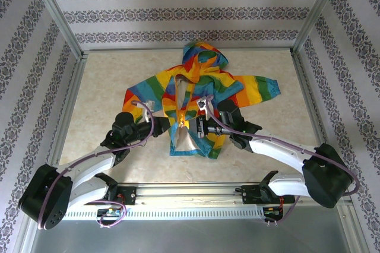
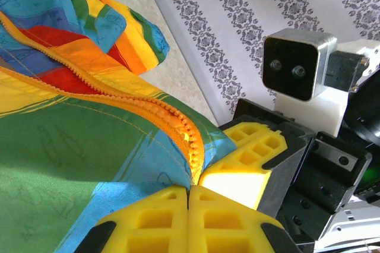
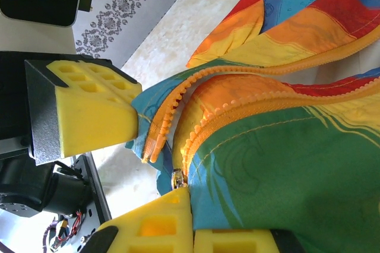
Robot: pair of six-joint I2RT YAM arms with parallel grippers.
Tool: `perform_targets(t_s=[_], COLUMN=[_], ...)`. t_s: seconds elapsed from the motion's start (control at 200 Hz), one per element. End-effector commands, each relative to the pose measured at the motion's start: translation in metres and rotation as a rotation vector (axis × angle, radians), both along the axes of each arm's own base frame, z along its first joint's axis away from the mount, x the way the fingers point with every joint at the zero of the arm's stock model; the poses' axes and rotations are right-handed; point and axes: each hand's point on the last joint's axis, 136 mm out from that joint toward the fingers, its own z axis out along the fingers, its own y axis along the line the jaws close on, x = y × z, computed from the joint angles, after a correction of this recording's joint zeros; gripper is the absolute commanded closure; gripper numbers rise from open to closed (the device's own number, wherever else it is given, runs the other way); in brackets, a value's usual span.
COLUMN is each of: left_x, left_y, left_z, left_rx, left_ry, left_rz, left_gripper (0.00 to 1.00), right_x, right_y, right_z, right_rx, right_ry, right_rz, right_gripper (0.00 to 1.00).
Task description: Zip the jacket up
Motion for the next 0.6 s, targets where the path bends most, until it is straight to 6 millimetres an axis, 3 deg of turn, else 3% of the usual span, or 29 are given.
perform_targets(t_s=[0.0, 0.6], left_x=[-0.0007, -0.0009], left_y=[-0.0083, -0.0089], left_z=[0.0298, 0.0260], left_rx=[-0.072, -0.119], left_ry=[-0.050, -0.009], left_rz=[-0.032, -0.032], left_gripper=[1.00, 1.00], right_x=[-0.0016, -0.0040], right_y=[0.0020, 0.0015], right_z=[0.0076, 0.0126], right_rx=[0.033, 0.042], right_ry=[-0.024, -0.035], right_rz=[0.015, 0.020], right_gripper=[1.00, 1.00])
